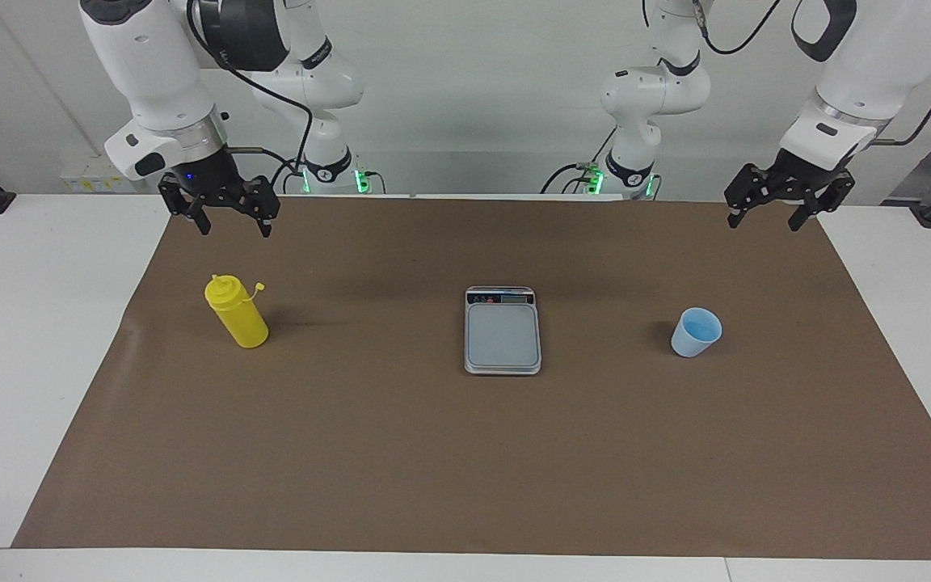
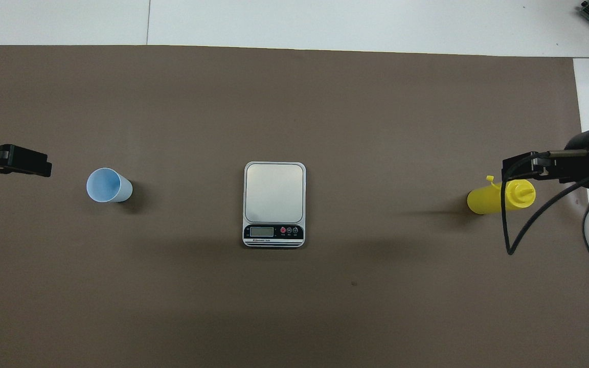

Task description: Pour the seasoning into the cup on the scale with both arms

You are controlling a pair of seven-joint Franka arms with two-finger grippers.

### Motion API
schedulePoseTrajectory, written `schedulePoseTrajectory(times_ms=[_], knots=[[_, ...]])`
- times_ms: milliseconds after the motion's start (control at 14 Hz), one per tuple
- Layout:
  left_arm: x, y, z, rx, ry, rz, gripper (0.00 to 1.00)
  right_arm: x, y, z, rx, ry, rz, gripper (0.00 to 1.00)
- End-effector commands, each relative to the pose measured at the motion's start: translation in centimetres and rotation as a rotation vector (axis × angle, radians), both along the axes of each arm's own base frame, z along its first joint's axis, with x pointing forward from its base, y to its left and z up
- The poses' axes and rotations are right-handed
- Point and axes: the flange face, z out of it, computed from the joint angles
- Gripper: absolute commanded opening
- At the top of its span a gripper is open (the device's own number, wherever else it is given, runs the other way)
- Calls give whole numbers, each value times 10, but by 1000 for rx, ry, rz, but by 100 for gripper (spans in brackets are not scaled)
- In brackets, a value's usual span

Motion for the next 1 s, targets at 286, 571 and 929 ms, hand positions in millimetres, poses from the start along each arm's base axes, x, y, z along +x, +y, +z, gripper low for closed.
schedulePoseTrajectory(times_ms=[286,571,929], knots=[[1,-1,-1,-11,12,8,100,-6,-3,0,20,-5,8,100],[1,-1,-3,-11,10,14,100,-6,-3,0,20,-5,8,100],[9,-9,-32,-18,-19,44,100,-6,-3,0,20,-5,8,100]])
